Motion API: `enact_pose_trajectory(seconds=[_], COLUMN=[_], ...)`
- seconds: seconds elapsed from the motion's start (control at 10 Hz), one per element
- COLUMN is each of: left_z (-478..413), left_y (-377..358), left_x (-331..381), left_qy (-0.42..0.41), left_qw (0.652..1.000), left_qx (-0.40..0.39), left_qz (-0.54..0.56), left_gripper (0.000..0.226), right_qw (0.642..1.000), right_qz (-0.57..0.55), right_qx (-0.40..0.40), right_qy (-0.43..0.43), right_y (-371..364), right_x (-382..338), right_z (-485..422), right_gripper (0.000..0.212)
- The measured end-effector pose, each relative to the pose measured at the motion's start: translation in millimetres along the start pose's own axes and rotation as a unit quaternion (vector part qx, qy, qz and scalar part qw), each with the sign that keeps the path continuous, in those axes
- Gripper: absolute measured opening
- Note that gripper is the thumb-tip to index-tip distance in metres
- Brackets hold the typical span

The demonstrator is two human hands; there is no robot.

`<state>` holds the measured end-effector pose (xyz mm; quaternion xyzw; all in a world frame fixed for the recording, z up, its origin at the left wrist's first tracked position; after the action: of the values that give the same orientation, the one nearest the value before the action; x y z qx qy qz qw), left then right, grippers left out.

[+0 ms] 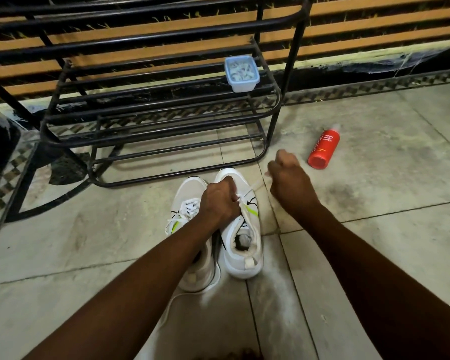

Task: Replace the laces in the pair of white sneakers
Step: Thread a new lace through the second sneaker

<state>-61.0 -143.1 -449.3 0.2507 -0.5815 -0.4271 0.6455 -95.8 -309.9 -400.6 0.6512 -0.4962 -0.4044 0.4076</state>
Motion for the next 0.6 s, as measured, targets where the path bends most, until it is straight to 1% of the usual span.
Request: enact_pose_trajectory(seconds=[0.1,0.2,0.3,0.4,0.5,0.6], left_z=[0,0,0,1,2,1], left_y=[0,1,2,2,0,0], left_x=[0,-2,-1,-1,2,0], left_qy=[0.004,0.011,0.014,0.016,0.010,0.015], left_qw=[1.000,1.000,0.999,0.999,0.999,0.999], left_qx=[-0.010,-0.015,-0.022,-0.029,-0.035,-0.035], left_qz=[0.007,0.021,0.022,0.019,0.015,0.023], left_gripper=[0.021,0.020,0.019,0.019,0.021,0.021], right_qw=[0.959,0.639,0.753,0.975,0.959,0.995], right_qz=[-0.134,-0.612,-0.561,-0.168,0.000,-0.065], right_qx=[0.195,0.259,0.151,-0.140,-0.262,-0.037], right_qy=[-0.159,-0.387,-0.308,0.029,0.105,0.066], right_y=[20,0,-2,-13,-27,7], right_x=[20,19,18,2,-11,-18], right_z=[0,8,19,31,39,17], right_gripper=[0.009,0.018,0.020,0.009,0.031,0.011])
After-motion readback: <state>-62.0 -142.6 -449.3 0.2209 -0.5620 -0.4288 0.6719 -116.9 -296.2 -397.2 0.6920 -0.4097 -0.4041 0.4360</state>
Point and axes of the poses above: each hand's wrist, its own z-axis away from the middle knuckle, its own y-axis out of the back of the hand, x = y × z, the point moved 5 cm from there along -z, towards the middle knuckle, and after that the axes turned 9 degrees about y, right-handed, at the moved point
